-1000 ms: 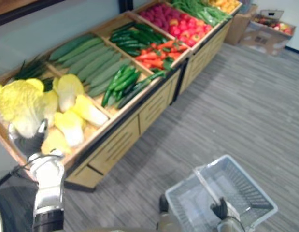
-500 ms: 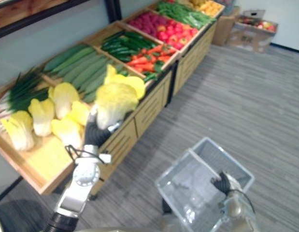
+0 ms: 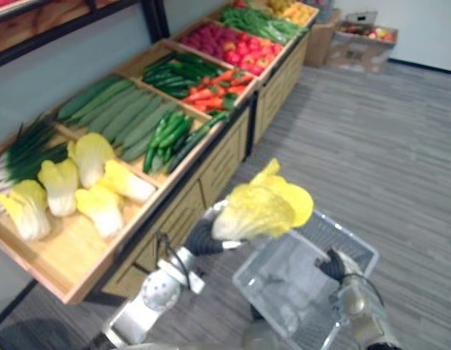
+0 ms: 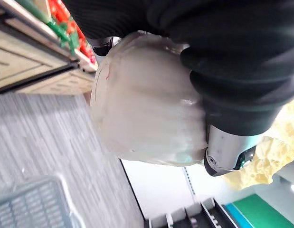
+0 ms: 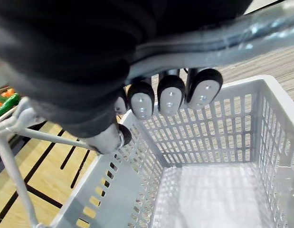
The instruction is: Pick vegetable in the basket
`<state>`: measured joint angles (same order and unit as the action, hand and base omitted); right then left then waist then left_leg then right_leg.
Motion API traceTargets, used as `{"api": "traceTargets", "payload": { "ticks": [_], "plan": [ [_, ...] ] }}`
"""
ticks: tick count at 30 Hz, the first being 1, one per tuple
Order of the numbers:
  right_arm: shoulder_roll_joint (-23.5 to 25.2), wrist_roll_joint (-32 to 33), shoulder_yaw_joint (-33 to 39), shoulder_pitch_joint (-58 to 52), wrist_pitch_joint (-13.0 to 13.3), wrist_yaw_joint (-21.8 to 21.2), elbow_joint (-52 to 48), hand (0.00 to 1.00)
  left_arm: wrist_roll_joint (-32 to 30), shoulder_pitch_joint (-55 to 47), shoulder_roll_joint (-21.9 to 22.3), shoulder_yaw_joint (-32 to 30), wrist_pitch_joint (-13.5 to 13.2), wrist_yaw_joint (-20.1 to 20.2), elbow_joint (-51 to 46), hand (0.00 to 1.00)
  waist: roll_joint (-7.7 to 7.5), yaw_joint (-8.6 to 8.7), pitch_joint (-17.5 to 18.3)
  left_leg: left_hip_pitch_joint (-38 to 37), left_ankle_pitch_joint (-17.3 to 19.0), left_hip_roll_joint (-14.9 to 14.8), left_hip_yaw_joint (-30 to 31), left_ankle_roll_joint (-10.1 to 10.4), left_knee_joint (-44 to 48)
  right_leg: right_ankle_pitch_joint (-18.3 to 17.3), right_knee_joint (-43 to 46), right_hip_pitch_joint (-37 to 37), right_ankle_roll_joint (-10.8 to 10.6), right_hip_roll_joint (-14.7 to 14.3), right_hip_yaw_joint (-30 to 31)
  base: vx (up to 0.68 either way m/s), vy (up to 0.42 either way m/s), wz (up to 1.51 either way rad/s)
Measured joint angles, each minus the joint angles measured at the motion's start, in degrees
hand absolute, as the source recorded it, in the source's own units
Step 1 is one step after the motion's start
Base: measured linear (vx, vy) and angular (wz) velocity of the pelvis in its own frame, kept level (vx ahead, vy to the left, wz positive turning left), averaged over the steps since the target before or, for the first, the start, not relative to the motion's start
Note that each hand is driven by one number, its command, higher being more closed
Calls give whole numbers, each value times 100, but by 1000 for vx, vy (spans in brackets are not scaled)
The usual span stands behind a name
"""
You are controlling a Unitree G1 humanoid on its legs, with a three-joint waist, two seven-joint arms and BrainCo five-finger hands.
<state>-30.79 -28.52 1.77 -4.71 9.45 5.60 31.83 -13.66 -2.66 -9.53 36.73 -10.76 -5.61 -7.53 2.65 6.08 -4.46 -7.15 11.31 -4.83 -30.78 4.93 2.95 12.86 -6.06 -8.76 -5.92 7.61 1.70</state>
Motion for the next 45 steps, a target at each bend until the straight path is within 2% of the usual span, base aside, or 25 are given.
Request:
{"api": "traceTargets", "payload": {
  "ticks": [5, 13, 19, 23, 25, 34, 37, 44, 45],
  "plan": [
    [0, 41, 14, 68, -17, 1, 0, 100, 12, -331, -32, 219, -3, 347, 268, 100, -10, -8, -6, 6, 21, 1, 0, 4, 20, -9, 0, 1, -14, 5, 3, -10, -21, 0],
    [2, 50, 250, 278, -59, 13, 12, 100, 233, -781, -318, 384, -3, 844, 402, 100, -20, -19, -13, 8, 25, 14, 11, 2, 13, -19, 1, 0, -28, 18, -5, -9, -17, 0],
    [22, 198, 265, 378, -78, 13, -91, 100, 194, -811, -423, 454, -15, 1049, 868, 100, -19, 2, -11, 5, 24, 13, 21, 3, 19, -17, 1, 1, -27, 16, -15, -22, -35, 0],
    [27, 211, 263, 359, -78, 5, -419, 100, -128, -586, -390, 465, -18, 1033, 1440, 100, -21, 50, -4, -6, 24, 14, 42, 3, 30, -16, 0, 8, -26, 17, -28, -14, -22, 2],
    [38, 242, 231, 346, -77, -6, -606, 100, -404, -335, -303, 466, -6, 939, 1850, 100, -31, 137, 10, -15, 22, 18, 107, 0, 42, -16, 0, 21, -26, 28, -70, -4, -6, 9],
    [384, 274, 201, 317, -95, -96, -759, 100, -1204, 882, 386, 861, 138, 564, 3286, 100, -105, 217, 74, -101, 25, 26, 136, 4, 30, -18, -6, 105, -27, 35, -87, -20, -22, 1],
    [491, 390, 133, 315, -124, -96, -832, 100, -1382, 1141, 533, 940, 164, 417, 3729, 100, -123, 333, 68, -100, 27, 19, 127, 8, 29, -19, -9, 99, -28, 28, -73, -32, -32, -2],
    [603, 490, 91, 229, -170, -94, -832, 100, -1478, 1636, 787, 1080, 265, 157, 4247, 100, -216, 397, 38, -100, 35, 7, 94, 20, 25, -19, -11, 87, -28, 9, -39, -3, -4, -2],
    [633, 490, 39, 228, -177, -94, -832, 100, -1492, 1721, 814, 1078, 269, 118, 4341, 0, -243, 425, 36, -101, 35, 4, 88, 20, 25, -19, -11, 85, -28, 5, -36, 0, 0, 0]
  ]
}}
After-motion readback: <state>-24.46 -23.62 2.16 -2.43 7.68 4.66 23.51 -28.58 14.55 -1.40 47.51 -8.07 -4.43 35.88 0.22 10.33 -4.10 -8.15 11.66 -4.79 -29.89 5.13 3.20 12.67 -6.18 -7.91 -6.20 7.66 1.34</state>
